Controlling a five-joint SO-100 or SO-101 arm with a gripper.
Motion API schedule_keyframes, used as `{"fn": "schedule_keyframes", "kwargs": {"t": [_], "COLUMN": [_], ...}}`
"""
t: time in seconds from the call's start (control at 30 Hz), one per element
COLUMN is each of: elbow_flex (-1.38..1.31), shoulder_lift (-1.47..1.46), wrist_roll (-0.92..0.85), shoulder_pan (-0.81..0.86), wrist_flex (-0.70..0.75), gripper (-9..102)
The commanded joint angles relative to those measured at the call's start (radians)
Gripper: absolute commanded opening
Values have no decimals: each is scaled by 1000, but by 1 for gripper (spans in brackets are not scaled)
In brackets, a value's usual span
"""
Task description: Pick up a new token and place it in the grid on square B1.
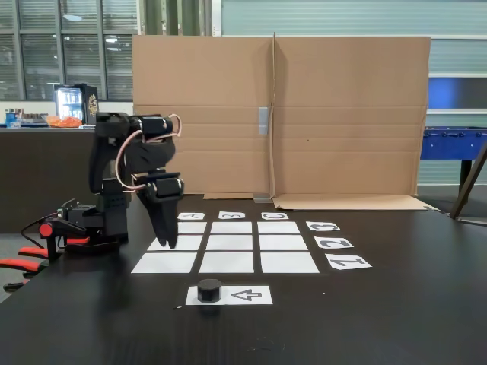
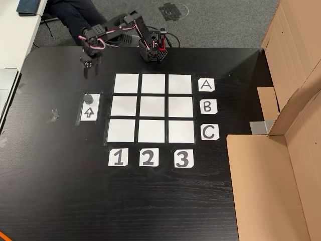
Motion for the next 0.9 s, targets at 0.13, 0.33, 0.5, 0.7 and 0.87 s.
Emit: {"fn": "schedule_keyframes", "kwargs": {"t": [0.13,0.33,0.5,0.7,0.87], "elbow_flex": [-222,-331,-405,-446,-453], "shoulder_lift": [-152,-247,-316,-357,-377], "wrist_roll": [11,11,11,8,6], "shoulder_pan": [-18,-31,-43,-57,-78], "wrist_flex": [14,14,14,14,9], "gripper": [17,19,21,27,29]}}
